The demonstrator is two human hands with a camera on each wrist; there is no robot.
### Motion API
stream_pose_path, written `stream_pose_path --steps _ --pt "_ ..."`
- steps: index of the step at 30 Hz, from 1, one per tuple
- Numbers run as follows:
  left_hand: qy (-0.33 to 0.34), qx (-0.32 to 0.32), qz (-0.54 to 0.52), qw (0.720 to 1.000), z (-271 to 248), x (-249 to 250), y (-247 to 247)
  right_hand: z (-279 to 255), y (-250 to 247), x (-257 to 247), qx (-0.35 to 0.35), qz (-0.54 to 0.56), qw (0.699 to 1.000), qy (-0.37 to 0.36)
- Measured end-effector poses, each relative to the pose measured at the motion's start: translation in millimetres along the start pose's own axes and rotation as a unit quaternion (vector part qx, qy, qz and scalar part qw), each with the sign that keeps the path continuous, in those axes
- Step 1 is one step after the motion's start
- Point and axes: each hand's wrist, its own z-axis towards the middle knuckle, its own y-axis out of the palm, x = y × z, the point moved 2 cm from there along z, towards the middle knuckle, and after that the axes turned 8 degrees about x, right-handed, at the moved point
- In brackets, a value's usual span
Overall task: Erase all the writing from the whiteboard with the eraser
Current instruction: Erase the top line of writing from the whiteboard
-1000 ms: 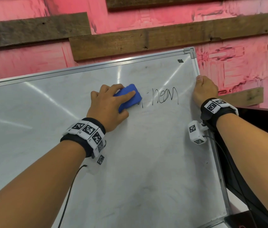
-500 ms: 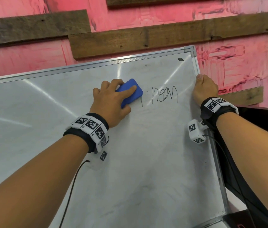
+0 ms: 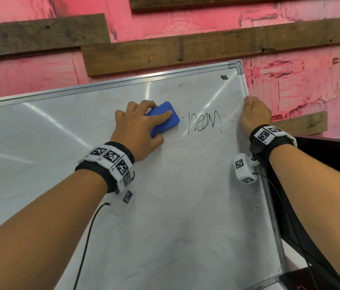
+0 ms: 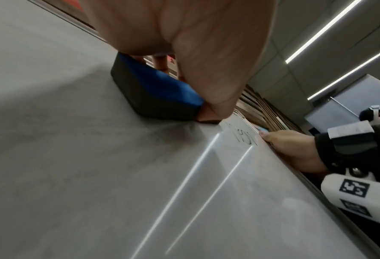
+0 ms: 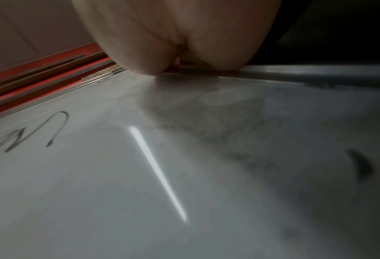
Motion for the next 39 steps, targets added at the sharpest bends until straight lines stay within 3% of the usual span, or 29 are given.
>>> stream_pose_path --steps 2,8,17,23,29,35,39 --pt "0.005 0.001 0.001 1.000 0 0 1 -1 0 1 -0.001 0.001 1.000 0.002" --pt "0.101 -0.049 -0.005 0.994 -11 4 6 -1 1 1 0.005 0.006 1.000 -0.005" --pt "0.001 0.015 -0.003 1.000 4 13 9 1 2 3 0.002 0.005 1.000 -0.005" --pt "0.069 -0.029 -0.020 0.997 7 7 4 1 1 0 0.001 0.002 1.000 -0.008" --pt "0.001 0.018 -0.021 1.000 14 11 4 1 1 0 0.008 -0.006 1.000 -0.012" --pt "0.085 -0.056 -0.012 0.995 23 9 -2 0 0 -2 0.013 0.009 1.000 -0.007" --pt "0.027 -0.014 -0.012 0.999 22 13 1 -1 -1 -2 0.014 0.014 1.000 -0.006"
